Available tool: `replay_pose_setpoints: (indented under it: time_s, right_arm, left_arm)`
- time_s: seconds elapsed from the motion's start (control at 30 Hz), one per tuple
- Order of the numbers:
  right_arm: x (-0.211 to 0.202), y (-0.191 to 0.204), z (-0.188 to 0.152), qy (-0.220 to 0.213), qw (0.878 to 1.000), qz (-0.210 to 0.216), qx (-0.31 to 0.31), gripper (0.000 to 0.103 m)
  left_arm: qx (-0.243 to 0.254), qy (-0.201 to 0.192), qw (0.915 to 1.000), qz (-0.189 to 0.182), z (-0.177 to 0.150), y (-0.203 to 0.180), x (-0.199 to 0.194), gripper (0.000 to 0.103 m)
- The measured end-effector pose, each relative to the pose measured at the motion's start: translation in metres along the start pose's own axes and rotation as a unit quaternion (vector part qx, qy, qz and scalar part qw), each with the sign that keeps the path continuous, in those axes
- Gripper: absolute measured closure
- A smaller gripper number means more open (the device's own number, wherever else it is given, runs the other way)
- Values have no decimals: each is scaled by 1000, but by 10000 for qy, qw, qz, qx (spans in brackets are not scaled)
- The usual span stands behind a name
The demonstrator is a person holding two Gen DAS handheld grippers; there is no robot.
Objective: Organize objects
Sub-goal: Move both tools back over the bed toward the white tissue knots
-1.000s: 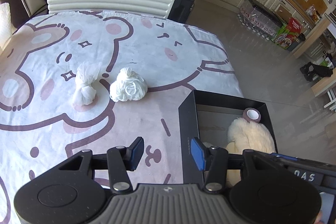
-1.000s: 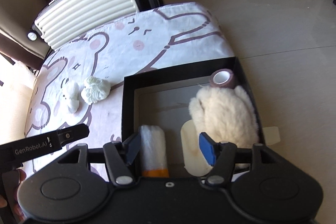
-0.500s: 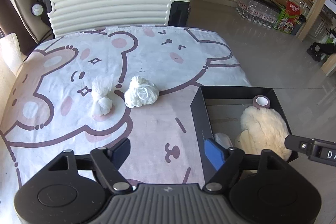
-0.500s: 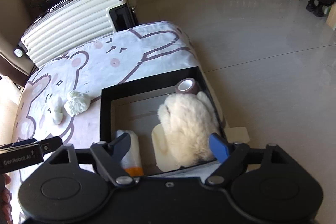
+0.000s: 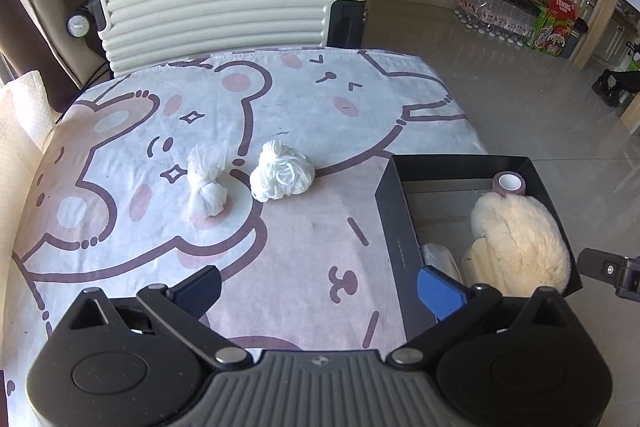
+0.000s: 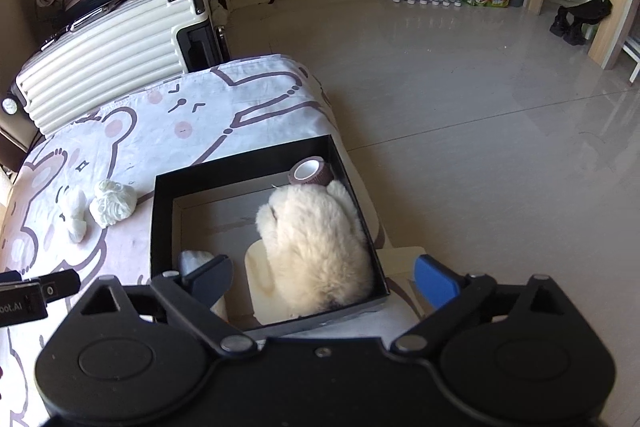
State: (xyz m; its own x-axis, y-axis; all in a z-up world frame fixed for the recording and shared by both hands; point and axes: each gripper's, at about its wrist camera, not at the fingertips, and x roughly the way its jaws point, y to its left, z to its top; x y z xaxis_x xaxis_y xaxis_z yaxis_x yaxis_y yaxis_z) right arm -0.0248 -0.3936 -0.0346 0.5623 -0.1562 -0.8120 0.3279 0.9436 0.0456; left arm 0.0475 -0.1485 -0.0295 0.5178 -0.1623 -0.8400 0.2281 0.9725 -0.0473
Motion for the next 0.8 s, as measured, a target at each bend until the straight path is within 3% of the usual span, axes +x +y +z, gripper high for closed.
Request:
replay_pose_setpoints:
  time_s: [0.5, 0.8]
  right_arm:
    - [1, -3, -4, -142, 9996, -204, -90, 0]
    - [4, 7, -3, -161, 9998, -55, -123, 0]
  left_arm:
    - [42, -73, 9999, -80, 0, 1, 3, 0]
    - [55, -146, 9999, -37, 1, 7, 2, 0]
